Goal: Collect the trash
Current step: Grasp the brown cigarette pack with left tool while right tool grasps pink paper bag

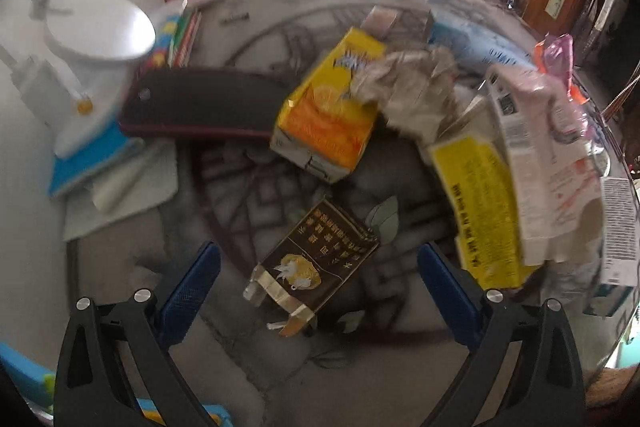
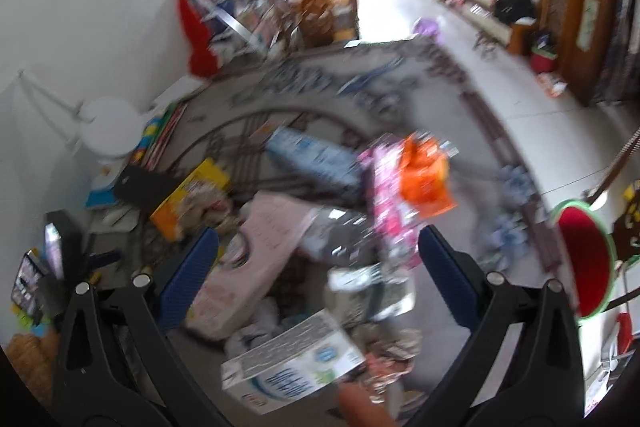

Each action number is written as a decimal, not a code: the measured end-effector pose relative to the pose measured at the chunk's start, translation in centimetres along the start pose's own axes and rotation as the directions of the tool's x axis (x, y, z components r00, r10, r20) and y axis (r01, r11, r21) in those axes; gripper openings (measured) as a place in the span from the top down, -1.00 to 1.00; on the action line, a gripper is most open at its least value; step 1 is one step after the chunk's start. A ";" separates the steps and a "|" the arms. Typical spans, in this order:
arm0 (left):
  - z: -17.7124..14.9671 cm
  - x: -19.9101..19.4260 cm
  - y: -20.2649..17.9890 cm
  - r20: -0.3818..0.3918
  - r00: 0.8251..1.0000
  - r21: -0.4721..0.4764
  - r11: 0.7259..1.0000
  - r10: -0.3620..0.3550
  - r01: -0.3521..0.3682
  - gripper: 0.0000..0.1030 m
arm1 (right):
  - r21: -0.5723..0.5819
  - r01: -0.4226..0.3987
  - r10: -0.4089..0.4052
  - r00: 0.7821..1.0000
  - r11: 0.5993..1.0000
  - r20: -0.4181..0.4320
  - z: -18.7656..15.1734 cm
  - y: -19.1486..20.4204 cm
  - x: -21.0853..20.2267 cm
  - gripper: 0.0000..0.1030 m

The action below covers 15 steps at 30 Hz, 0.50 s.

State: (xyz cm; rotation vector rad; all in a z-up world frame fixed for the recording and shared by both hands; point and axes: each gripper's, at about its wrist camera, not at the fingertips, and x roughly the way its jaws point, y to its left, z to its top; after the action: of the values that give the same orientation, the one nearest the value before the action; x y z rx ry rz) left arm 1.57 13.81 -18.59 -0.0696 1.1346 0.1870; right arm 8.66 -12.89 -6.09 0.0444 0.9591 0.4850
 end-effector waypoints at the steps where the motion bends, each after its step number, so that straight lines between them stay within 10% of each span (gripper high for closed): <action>1: 0.0 0.5 0.0 -0.010 1.000 -0.002 1.000 -0.010 0.010 -0.82 | -0.006 -0.025 0.025 0.999 1.000 -0.025 -0.2 0.4 0.6 -0.91; 15: -1.1 2.5 0.8 -0.031 0.999 -0.066 0.998 -0.023 0.021 -0.36 | 0.148 -0.201 0.237 0.927 0.968 -0.291 -1.7 2.3 8.3 -0.91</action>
State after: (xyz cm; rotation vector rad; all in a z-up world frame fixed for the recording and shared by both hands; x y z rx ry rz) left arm 1.46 14.74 -21.30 -0.1442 1.1590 0.2044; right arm 10.38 -7.70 -12.99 0.1878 1.2962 0.6554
